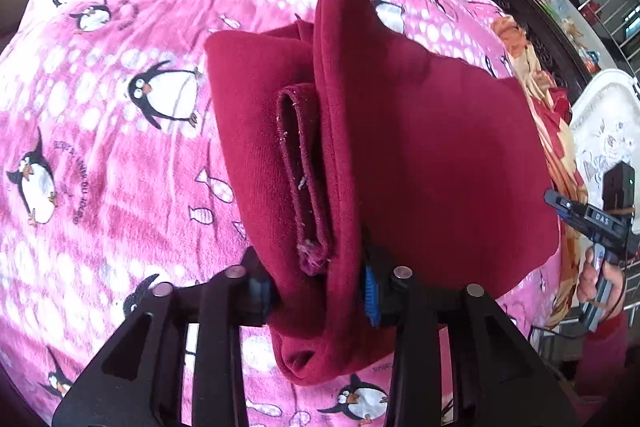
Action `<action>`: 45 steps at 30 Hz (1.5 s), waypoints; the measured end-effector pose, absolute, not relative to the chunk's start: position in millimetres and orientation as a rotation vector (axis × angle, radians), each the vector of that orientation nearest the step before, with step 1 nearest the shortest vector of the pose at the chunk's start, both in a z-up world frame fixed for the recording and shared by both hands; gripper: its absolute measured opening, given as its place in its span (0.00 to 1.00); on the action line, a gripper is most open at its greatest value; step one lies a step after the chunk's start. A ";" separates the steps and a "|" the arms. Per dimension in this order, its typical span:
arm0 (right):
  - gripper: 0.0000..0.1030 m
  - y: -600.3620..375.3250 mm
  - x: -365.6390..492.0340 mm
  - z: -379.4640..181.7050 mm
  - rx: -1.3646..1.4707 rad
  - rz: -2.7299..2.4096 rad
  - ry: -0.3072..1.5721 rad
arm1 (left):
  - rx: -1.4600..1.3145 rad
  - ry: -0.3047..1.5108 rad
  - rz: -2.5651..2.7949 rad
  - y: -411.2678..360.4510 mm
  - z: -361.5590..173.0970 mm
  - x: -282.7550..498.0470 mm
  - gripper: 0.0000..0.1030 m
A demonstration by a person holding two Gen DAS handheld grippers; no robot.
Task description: Fold small clothes
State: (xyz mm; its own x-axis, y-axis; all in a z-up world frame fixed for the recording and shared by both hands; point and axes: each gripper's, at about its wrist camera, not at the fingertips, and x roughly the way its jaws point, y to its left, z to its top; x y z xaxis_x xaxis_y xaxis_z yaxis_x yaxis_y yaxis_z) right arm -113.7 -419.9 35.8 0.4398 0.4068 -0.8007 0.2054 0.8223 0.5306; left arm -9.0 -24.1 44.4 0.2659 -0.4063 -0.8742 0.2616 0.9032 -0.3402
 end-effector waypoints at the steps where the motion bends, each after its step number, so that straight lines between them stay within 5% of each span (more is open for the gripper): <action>1: 0.24 -423.3 -118.4 42.4 0.604 0.108 1.112 | -0.126 1.223 -0.438 -22.4 49.4 -9.5 0.34; 8: 0.25 -404.6 -102.4 111.1 0.471 0.179 0.920 | -0.029 1.112 -0.362 -19.5 89.6 -9.6 0.35; 11: 0.24 -385.2 -75.7 108.0 0.435 0.197 0.916 | -0.037 1.062 -0.349 -22.8 102.6 -1.5 0.36; 14: 0.24 -367.3 -39.1 95.7 0.376 0.173 0.928 | -0.062 1.050 -0.355 -35.3 102.6 19.4 0.52; 28: 0.24 -387.7 33.4 34.9 0.364 0.071 1.011 | -0.142 1.160 -0.138 -46.4 27.5 123.7 0.55; 45: 0.34 -350.4 -17.8 69.6 0.326 0.130 1.010 | -0.028 1.033 -0.178 -45.4 69.4 64.5 0.55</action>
